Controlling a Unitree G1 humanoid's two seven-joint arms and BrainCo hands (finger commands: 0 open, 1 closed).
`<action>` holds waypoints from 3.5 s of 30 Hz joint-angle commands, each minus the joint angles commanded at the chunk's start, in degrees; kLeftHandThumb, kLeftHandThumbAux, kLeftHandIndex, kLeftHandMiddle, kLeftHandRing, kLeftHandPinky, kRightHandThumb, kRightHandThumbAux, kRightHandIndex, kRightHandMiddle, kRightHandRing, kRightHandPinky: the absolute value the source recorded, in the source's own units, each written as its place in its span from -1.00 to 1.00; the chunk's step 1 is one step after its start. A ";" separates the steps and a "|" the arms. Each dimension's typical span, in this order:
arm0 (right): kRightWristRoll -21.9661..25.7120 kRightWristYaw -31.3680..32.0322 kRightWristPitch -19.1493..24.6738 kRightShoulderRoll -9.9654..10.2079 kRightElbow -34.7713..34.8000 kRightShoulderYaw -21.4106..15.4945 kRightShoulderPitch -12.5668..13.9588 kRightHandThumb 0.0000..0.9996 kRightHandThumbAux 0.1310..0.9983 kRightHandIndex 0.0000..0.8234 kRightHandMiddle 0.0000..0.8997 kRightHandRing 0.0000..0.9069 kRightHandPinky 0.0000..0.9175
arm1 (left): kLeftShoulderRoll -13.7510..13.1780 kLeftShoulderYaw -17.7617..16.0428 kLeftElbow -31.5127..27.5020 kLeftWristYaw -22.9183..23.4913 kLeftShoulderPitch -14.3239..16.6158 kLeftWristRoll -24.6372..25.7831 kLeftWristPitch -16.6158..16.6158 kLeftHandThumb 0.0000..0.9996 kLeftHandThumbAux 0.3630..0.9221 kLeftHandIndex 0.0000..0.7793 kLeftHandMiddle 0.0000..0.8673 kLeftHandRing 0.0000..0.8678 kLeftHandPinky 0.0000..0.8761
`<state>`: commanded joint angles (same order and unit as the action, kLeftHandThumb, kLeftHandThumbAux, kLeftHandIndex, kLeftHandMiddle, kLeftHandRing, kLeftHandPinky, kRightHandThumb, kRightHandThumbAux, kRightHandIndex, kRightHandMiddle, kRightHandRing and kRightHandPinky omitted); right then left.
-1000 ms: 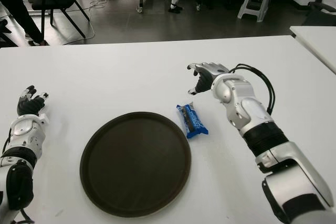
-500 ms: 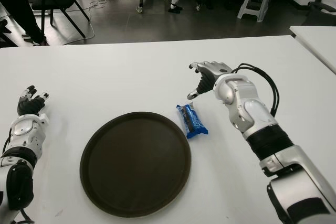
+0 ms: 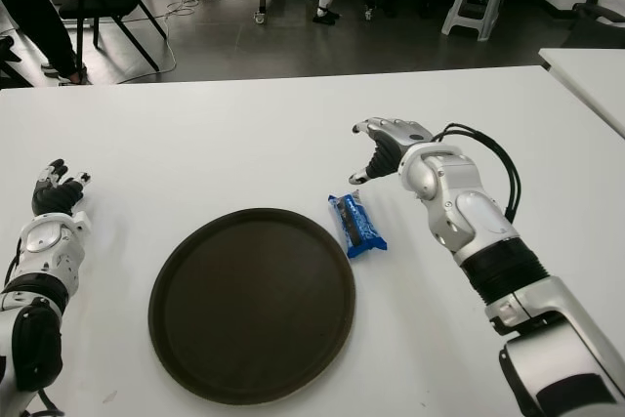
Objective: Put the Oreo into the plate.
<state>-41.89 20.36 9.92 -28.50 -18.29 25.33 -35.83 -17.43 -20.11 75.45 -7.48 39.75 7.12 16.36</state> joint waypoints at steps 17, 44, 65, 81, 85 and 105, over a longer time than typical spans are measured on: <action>0.00 -0.09 1.83 0.76 0.19 -0.04 0.30 -0.87 0.18 -1.00 -0.75 -0.21 0.03 | 0.10 -0.08 0.14 -0.45 0.25 0.06 -0.23 -1.00 0.62 -1.00 -1.00 -1.00 -0.93; -7.06 12.62 11.32 0.88 9.05 4.66 2.58 -1.00 -0.11 -1.00 0.16 0.63 0.59 | 0.04 -0.05 0.11 -0.08 0.36 0.08 -0.27 -1.00 0.56 -1.00 -1.00 -0.98 -0.91; -9.56 12.45 11.85 1.78 12.25 3.82 5.39 -1.00 -0.24 -1.00 -0.44 0.49 0.49 | -0.04 0.49 0.14 -0.58 0.36 -0.44 -0.51 -1.00 0.59 -1.00 -0.99 -0.98 -0.91; -11.17 14.11 13.42 1.43 14.02 4.31 5.88 -1.00 -0.28 -0.99 -0.64 0.13 0.28 | -0.05 0.56 0.12 -0.41 0.30 -0.17 -0.19 -1.00 0.59 -1.00 -1.00 -0.99 -0.92; -12.18 15.05 13.79 1.36 14.38 4.65 5.98 -1.00 -0.32 -0.99 -0.69 -0.19 0.13 | -0.09 0.44 0.11 -0.24 0.27 -0.05 -0.04 -1.00 0.55 -1.00 -0.99 -0.98 -0.91; -13.49 15.91 17.62 2.71 15.42 4.56 7.64 -1.00 -0.27 -0.93 -0.78 -0.52 0.04 | -0.32 0.80 0.16 -0.25 0.17 -0.47 -0.18 -1.00 0.51 -1.00 -1.00 -0.98 -0.91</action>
<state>-55.38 36.27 27.53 -25.79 -2.87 29.89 -28.19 -17.75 -19.31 75.61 -7.73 39.93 6.65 16.18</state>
